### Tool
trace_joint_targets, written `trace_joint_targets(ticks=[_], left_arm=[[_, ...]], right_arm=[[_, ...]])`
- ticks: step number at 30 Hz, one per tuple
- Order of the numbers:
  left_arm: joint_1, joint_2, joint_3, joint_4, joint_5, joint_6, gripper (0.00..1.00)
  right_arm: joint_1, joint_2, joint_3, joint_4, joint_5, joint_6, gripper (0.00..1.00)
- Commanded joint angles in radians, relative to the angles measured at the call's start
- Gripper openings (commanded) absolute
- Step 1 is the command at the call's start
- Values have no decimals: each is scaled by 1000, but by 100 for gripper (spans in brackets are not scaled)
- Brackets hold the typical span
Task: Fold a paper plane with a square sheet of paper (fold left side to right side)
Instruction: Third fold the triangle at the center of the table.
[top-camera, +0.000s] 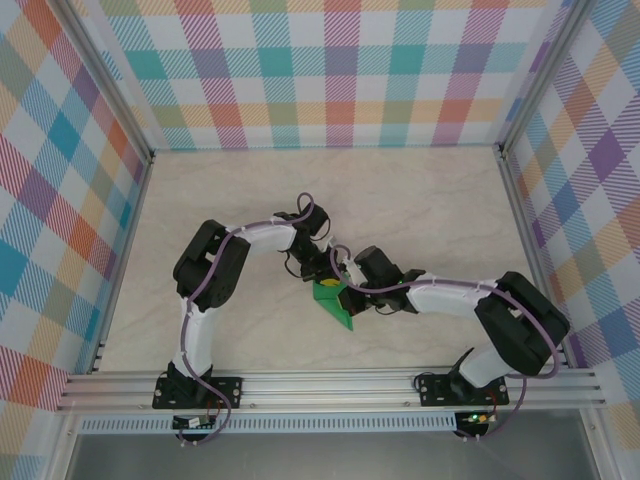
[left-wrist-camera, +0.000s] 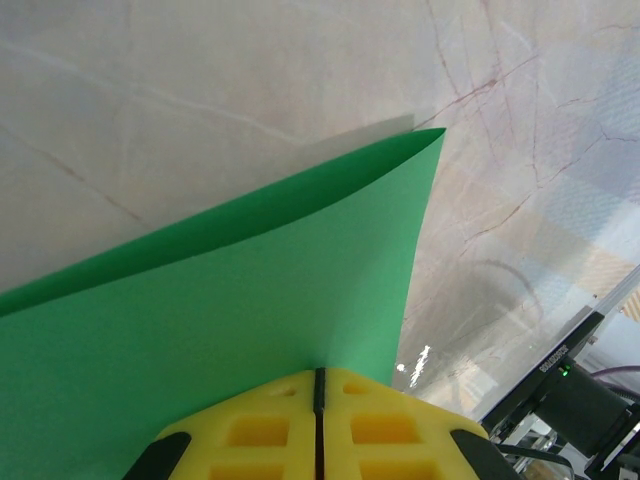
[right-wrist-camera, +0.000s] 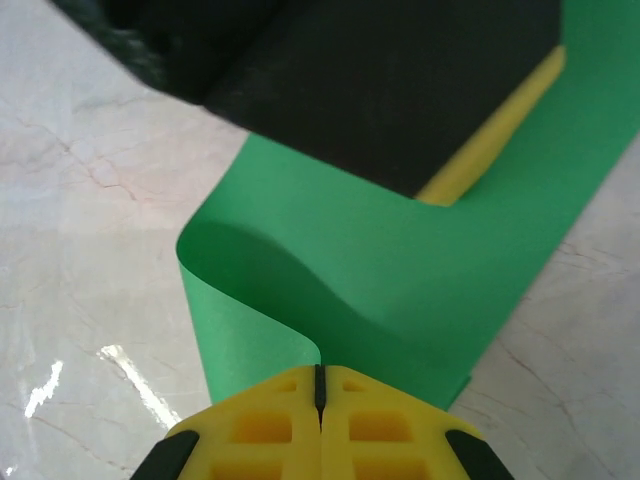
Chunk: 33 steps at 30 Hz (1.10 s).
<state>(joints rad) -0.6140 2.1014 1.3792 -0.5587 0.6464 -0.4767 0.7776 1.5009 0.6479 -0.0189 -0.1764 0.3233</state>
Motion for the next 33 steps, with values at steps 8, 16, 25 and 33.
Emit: trace_joint_targets(ticks=[8,16,25,33], left_arm=[[-30,71,-8,-37,-76,21,7],[-30,71,-14,-33,-74,18,6],[-30,69,-20,-29,-75,16,6],[-31,71,-22,-19,-70,12,6]], right_arm=[[-26,21,8,-15,14,13,0],[-33,44,21,-26,24,17,0],[-42,50,23,-24,34,25,0],[-44,69,29,-21,27,25,0]])
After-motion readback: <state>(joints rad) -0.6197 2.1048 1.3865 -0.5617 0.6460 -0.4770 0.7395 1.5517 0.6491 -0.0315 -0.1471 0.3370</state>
